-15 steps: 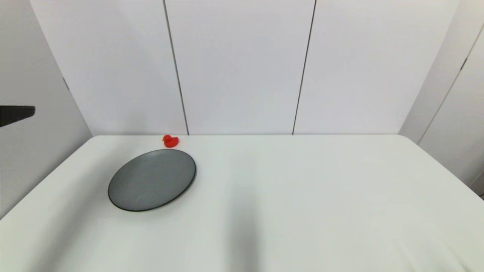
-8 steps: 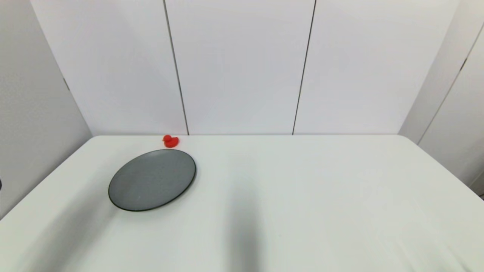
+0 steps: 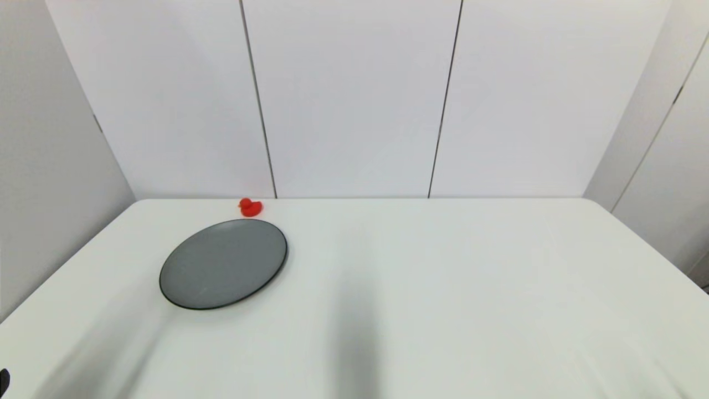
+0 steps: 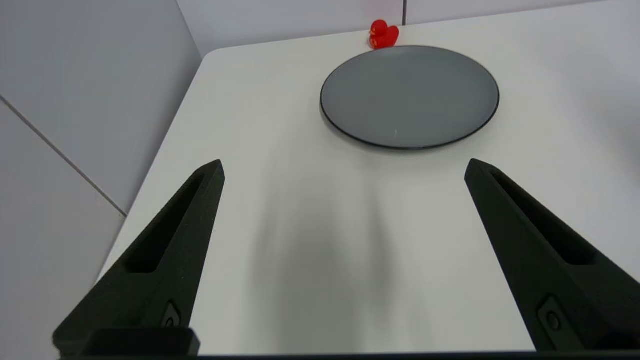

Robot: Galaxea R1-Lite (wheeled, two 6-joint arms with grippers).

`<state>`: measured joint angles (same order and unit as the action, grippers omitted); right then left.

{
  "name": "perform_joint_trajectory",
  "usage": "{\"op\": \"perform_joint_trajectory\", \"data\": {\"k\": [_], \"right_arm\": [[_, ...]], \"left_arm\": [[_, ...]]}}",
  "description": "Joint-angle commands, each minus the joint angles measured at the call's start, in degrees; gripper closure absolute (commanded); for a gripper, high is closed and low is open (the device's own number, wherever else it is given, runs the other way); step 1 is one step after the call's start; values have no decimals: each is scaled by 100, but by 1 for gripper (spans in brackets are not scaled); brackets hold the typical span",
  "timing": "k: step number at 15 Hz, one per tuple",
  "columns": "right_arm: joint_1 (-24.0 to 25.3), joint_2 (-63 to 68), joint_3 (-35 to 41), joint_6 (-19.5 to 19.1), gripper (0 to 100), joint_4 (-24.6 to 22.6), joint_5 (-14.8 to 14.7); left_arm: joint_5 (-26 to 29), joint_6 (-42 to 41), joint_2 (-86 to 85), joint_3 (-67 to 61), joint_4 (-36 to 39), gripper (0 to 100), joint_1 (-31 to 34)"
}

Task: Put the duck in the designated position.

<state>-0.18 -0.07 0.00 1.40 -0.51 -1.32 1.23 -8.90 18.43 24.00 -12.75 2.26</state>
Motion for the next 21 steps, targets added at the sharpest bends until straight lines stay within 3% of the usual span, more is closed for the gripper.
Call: {"op": "perform_joint_trajectory", "data": {"k": [1,10,12,21], "right_arm": [[1,7,0,0,0,-2,0],[1,7,0,0,0,-2,0],[1,7,0,0,0,-2,0],[1,7,0,0,0,-2,0]], "left_arm": [[-18,-15,-859,-985,194,0,-23],[44,-77,-1852,-2145,581,0,-129],[53,-33,-1852,-2374,1178,0,-129],[35,29,-1852,-2400,1214,0,-146]]}}
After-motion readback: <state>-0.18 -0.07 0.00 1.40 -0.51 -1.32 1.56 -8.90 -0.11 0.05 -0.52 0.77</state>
